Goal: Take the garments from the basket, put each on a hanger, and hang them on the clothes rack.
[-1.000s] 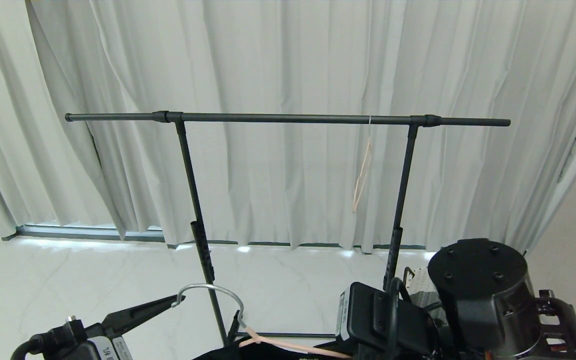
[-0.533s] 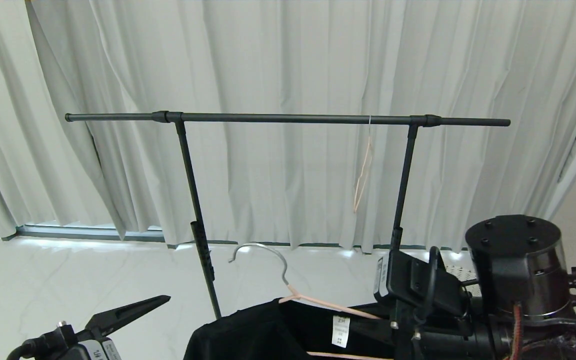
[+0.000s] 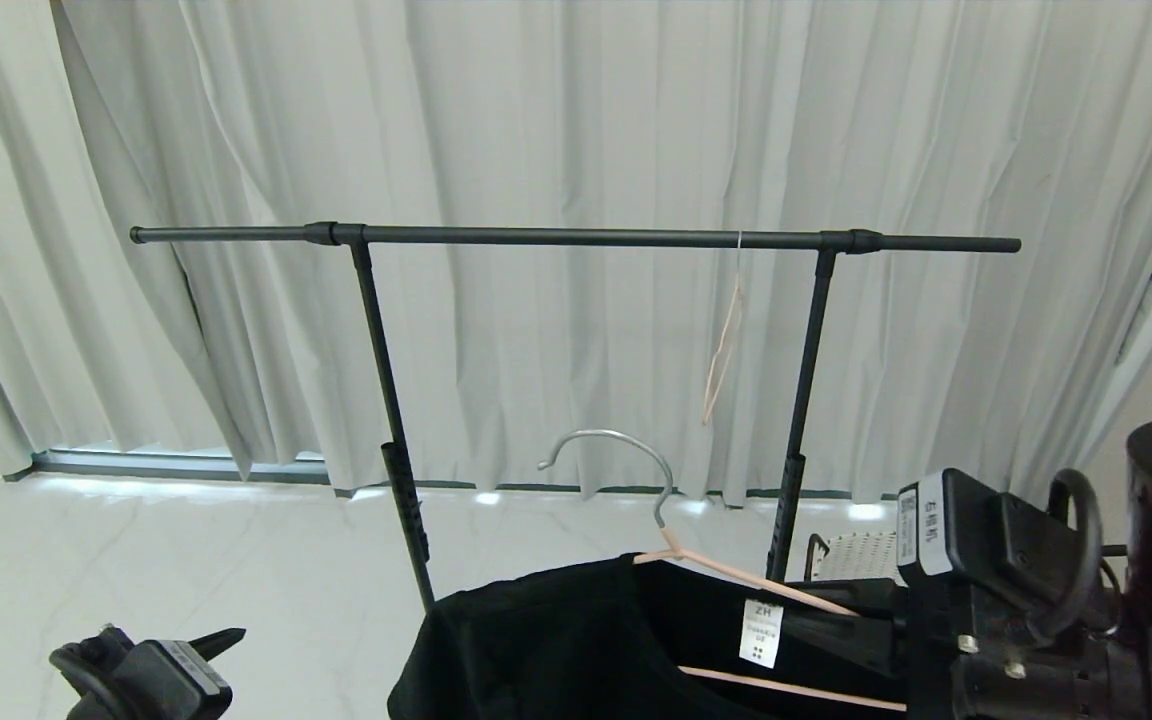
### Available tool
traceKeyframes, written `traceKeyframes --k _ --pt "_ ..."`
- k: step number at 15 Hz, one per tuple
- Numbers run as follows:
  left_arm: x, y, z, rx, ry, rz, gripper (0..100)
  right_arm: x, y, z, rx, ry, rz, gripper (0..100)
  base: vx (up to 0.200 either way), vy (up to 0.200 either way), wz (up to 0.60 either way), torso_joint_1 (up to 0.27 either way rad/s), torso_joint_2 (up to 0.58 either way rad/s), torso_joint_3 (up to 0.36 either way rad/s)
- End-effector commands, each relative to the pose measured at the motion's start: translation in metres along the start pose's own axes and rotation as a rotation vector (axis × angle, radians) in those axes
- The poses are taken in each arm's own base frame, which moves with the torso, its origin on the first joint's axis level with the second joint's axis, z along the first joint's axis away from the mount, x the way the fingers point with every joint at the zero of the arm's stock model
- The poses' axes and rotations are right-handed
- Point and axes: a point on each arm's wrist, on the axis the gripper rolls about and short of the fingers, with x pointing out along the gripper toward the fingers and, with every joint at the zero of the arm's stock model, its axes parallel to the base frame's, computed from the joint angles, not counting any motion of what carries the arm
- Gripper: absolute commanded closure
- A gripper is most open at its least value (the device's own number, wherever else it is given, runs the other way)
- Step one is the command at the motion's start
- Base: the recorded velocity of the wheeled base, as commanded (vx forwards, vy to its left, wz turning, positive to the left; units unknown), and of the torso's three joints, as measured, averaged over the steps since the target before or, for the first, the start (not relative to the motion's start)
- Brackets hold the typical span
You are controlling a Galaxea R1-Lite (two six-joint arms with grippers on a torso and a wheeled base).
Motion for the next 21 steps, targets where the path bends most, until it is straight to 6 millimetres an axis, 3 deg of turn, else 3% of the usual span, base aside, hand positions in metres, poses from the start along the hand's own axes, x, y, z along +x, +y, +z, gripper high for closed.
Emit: traceKeyframes --k 1,4,14,15,18,21 --pt "0.004 0.000 0.001 -0.015 0.012 -0.033 0 -0.011 0.004 0.007 -0.016 -0.046 0.004 100 0.000 0.000 0.00 0.000 0.00 0.000" --pt "0.002 -0.005 -0.008 0.012 0.015 -0.125 0 -0.010 0.010 0.011 -0.032 -0.061 0.032 100 0.000 0.000 0.00 0.000 0.00 0.000" --pt "0.004 -0.001 -0.001 -0.010 -0.005 -0.124 0 -0.011 0.018 0.019 -0.065 -0.095 0.070 100 0.000 0.000 0.00 0.000 0.00 0.000" --pt "0.004 -0.001 -0.002 -0.010 -0.005 -0.124 100 -0.011 0.018 0.019 -0.065 -0.096 0.069 100 0.000 0.000 0.00 0.000 0.00 0.000" --pt "0.008 0.003 -0.005 -0.032 0.045 -0.075 100 -0.012 0.017 0.018 -0.061 -0.092 0.056 100 0.000 0.000 0.00 0.000 0.00 0.000" --pt "0.011 0.020 -0.013 -0.112 0.126 0.084 100 -0.019 0.004 0.014 -0.039 -0.087 -0.012 100 0.000 0.000 0.00 0.000 0.00 0.000"
